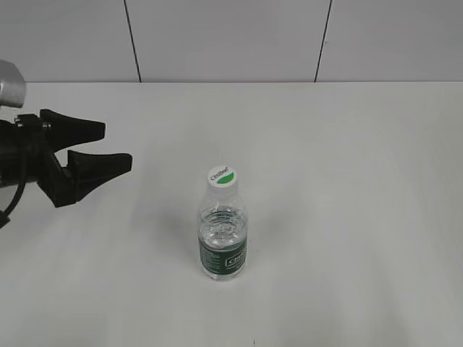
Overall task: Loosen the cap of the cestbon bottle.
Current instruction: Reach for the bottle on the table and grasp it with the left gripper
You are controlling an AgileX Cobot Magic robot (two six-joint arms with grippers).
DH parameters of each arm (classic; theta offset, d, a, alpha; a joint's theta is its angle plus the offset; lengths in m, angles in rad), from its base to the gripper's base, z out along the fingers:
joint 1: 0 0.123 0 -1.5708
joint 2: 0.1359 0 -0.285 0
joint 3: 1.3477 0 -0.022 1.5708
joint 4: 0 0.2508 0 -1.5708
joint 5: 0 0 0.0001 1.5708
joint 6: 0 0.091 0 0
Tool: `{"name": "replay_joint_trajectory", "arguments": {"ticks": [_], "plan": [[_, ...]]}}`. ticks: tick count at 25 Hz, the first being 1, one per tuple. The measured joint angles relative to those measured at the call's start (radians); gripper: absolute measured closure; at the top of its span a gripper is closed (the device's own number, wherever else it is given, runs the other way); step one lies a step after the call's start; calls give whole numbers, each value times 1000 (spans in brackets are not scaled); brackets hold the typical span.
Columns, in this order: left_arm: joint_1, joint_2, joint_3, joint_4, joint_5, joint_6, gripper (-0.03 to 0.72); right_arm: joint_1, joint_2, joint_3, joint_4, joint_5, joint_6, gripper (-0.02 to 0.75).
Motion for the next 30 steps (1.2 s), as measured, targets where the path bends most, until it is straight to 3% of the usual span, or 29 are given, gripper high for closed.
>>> {"name": "replay_joint_trajectory", "arguments": {"ticks": [12,18,23,30], "plan": [[1,205,16,166,-189,97,124,0,0,0,0,1,0,177],[-7,329,-56,261,-191,119,124,0,0,0,0,1,0,177],[-50,352,-101,331,-192,121,124,0,0,0,0,1,0,177],[-145,352,-114,328,-192,122,124,0,0,0,0,0,0,177]]}}
